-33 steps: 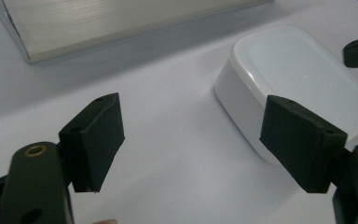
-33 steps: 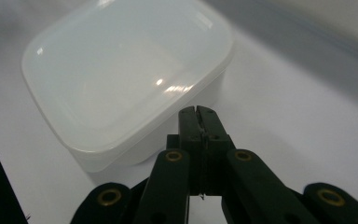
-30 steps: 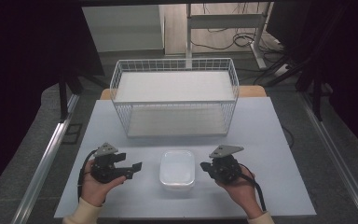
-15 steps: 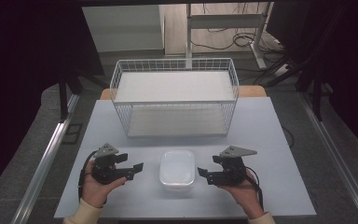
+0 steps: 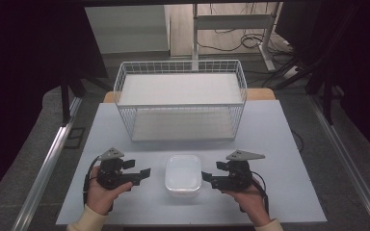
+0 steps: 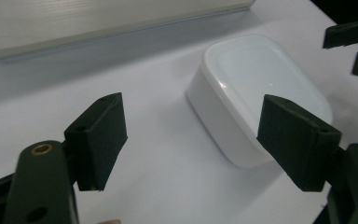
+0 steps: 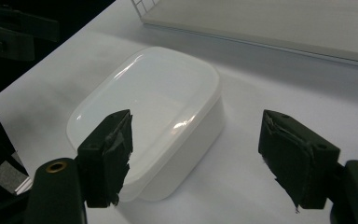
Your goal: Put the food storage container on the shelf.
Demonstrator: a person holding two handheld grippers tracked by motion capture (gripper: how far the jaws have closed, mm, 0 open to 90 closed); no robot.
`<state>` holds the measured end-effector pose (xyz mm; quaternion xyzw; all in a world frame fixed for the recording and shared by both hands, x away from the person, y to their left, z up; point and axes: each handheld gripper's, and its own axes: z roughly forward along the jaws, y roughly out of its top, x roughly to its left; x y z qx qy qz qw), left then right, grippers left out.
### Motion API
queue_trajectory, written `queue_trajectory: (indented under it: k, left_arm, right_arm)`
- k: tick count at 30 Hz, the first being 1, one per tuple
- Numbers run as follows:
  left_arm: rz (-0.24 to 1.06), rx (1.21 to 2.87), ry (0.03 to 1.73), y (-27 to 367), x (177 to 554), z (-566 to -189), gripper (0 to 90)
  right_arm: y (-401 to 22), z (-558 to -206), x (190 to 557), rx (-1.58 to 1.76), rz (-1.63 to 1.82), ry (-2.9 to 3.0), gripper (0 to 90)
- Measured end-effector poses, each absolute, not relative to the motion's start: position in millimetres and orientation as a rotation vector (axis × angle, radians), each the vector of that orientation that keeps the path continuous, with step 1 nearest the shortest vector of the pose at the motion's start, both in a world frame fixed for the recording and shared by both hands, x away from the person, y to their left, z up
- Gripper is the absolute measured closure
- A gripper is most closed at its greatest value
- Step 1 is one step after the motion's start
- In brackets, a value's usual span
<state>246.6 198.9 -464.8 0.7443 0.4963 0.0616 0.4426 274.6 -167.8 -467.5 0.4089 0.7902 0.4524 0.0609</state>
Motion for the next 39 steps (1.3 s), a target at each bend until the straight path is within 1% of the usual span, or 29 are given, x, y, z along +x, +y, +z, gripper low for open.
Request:
queue_trajectory:
  k: [9, 15, 19, 23, 24, 28, 37, 39]
  left_arm:
    - [0.080, 1.832, 1.243, 193.2, 250.5, -469.0, 24.2]
    - [0.062, 1.838, 1.221, 178.2, 259.0, -459.4, 25.7]
    - [-0.035, 1.820, 1.224, 167.8, 275.4, -462.7, 25.9]
    - [-0.145, 1.796, 1.220, 164.8, 280.9, -475.4, 28.0]
    - [-0.143, 1.804, 1.220, 164.3, 281.2, -476.9, 28.2]
    - [-0.208, 1.763, 1.228, 165.6, 283.7, -483.8, 29.3]
    - [-0.266, 1.772, 1.235, 159.9, 287.7, -495.7, 30.5]
    - [-0.310, 1.742, 1.243, 158.9, 288.9, -500.8, 31.6]
  right_arm:
    - [-161.4, -471.7, 274.8, 1.299, 1.400, 2.388, 25.2]
    - [-157.8, -469.5, 290.1, 1.413, 1.483, 2.337, 27.4]
    - [-151.9, -469.2, 296.6, 1.450, 1.503, 2.328, 29.7]
    - [-147.8, -475.7, 298.0, 1.478, 1.501, 2.353, 32.2]
    - [-147.6, -478.3, 297.6, 1.478, 1.505, 2.362, 33.2]
    - [-147.0, -483.9, 296.9, 1.493, 1.506, 2.387, 35.7]
    - [-144.5, -490.5, 297.7, 1.500, 1.483, 2.418, 36.6]
    - [-143.5, -492.6, 297.9, 1.507, 1.478, 2.420, 36.6]
